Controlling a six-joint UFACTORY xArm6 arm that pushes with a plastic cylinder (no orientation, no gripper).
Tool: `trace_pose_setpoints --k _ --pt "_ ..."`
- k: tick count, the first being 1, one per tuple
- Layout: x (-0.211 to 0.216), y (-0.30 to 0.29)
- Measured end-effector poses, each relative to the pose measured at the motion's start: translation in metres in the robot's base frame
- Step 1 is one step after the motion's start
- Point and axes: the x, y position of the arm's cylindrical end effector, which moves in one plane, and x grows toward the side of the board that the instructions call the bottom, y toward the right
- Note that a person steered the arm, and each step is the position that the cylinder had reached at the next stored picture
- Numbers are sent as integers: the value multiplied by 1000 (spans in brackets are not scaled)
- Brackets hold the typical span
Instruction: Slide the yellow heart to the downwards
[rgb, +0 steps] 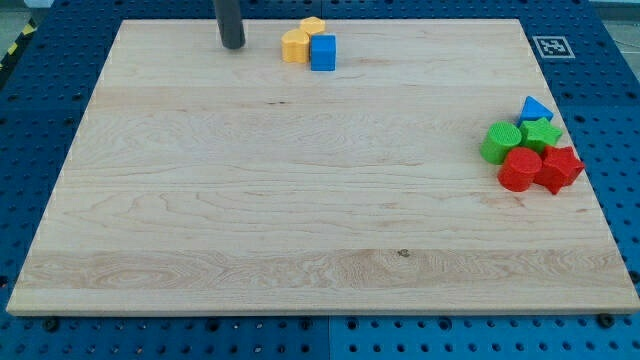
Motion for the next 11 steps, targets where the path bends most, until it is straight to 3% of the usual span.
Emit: trace_pose_setpoints --k 1,3,5,11 --pt "-30 7" --pt "-30 69" --pt "3 84" --pt "35 86"
